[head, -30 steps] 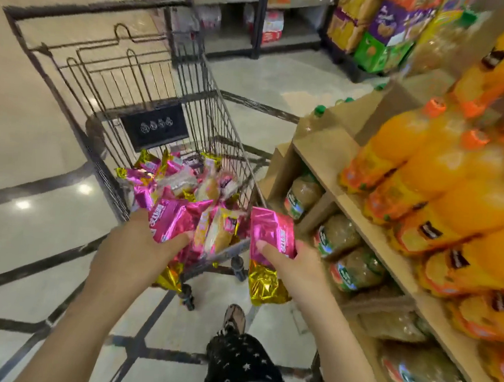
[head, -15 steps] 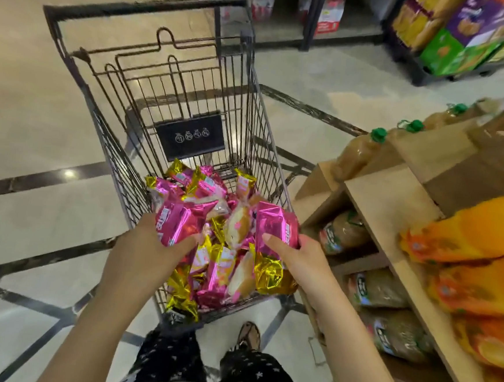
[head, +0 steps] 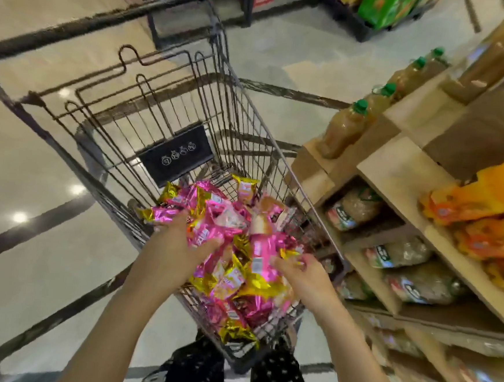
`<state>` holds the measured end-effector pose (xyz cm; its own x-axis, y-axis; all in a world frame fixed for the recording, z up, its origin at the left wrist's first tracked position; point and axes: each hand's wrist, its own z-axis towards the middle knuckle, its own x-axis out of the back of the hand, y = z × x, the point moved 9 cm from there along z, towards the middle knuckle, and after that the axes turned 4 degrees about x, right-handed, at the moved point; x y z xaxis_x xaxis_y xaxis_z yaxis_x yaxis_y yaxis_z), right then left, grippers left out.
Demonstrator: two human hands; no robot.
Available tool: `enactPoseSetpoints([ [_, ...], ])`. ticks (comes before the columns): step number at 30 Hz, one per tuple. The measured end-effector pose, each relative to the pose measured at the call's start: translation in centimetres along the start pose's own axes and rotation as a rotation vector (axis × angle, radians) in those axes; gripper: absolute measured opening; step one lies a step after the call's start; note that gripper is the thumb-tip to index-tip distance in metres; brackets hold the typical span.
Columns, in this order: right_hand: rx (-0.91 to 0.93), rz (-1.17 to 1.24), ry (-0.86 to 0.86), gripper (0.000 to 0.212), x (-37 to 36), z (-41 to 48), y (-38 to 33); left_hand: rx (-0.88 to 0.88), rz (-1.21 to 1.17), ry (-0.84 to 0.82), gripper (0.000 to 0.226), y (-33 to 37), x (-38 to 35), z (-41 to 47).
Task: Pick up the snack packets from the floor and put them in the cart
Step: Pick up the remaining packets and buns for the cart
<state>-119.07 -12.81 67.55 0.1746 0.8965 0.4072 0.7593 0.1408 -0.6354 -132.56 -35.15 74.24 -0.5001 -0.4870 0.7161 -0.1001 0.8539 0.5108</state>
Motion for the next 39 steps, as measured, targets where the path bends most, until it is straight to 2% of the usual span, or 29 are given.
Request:
enactPoseSetpoints([
  [2,-0.044,0.034,0.029,0.097,-0.4,-0.7,1.6,-0.052,0.033,-0.011,0.085,0.4,0.3,1.2],
  [3,-0.067,0.031,0.052,0.099,-0.3,-1.0,2.9,-0.069,0.047,-0.015,0.081,0.9,0.3,1.5],
  [7,-0.130,0.000,0.140,0.073,1.9,-3.8,5.9,-0.205,0.143,-0.056,0.077,4.2,-1.3,2.0],
  [10,-0.210,-0.142,0.221,0.081,4.6,-7.2,8.0,-0.329,0.291,-0.101,0.075,7.8,-4.1,-0.2],
  [14,-0.253,-0.461,0.448,0.075,8.6,-13.1,11.1,-0.628,0.576,-0.170,0.055,12.2,-10.2,-6.2],
  [16,-0.297,-0.491,0.515,0.072,9.3,-16.6,13.8,-0.733,0.758,-0.218,0.056,13.2,-14.0,-9.6],
  [19,-0.387,-0.432,0.583,0.067,9.5,-22.1,18.8,-0.881,0.941,-0.274,0.078,14.0,-19.1,-15.1],
  [22,-0.508,-0.305,0.605,0.076,8.2,-28.6,25.3,-1.028,1.043,-0.349,0.091,13.7,-23.2,-22.3],
  [28,-0.680,-0.047,0.683,0.088,3.7,-41.6,36.7,-1.213,1.149,-0.474,0.095,9.9,-29.0,-35.6],
  [39,-0.879,0.250,0.911,0.082,-4.8,-61.3,49.7,-1.564,1.270,-0.573,0.098,2.4,-38.4,-57.1],
])
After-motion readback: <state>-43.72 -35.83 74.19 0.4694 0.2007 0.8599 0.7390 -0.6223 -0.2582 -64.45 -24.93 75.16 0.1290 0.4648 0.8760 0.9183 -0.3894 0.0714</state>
